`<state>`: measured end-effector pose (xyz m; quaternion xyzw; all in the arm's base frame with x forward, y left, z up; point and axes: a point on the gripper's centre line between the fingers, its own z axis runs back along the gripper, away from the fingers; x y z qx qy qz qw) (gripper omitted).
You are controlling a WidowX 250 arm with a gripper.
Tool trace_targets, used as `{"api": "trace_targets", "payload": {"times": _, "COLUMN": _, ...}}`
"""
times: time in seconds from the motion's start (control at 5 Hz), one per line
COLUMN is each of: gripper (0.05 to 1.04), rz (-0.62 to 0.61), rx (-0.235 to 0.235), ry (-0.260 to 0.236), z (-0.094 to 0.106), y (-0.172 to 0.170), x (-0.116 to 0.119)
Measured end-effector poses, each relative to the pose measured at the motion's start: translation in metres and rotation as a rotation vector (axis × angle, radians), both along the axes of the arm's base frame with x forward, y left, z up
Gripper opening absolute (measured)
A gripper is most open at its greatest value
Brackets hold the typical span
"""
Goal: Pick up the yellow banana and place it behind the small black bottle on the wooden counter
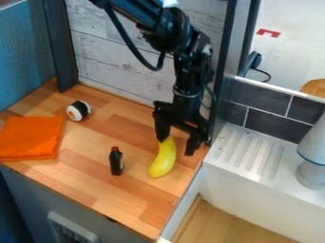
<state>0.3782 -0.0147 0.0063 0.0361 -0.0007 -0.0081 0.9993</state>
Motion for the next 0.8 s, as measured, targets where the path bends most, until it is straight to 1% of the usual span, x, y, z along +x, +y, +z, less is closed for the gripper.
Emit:
{"api": "trace_targets", "payload": {"times": 0.2, "gripper": 1.003, "rz": -0.004, "rx": 0.003, "ry": 0.003, "z": -0.001, "y": 0.0, "x": 0.004}}
{"api": "trace_targets", "payload": {"times": 0.4, "gripper": 1.003, "rz": -0.005, "rx": 0.018, "ry": 0.023, "z": -0.005, "y": 0.002, "x": 0.001}}
{"api": "trace_targets", "payload": {"times": 0.6, "gripper": 0.966, "rz": -0.008, "rx": 0.02, "ry": 0.046, "z": -0.012, "y": 0.002, "x": -0.002}}
{"api": "trace_targets", "payload": {"times": 0.8, "gripper": 0.725, "rz": -0.017, "rx": 0.009, "ry": 0.05, "z": -0.016, "y": 0.001, "x": -0.005}}
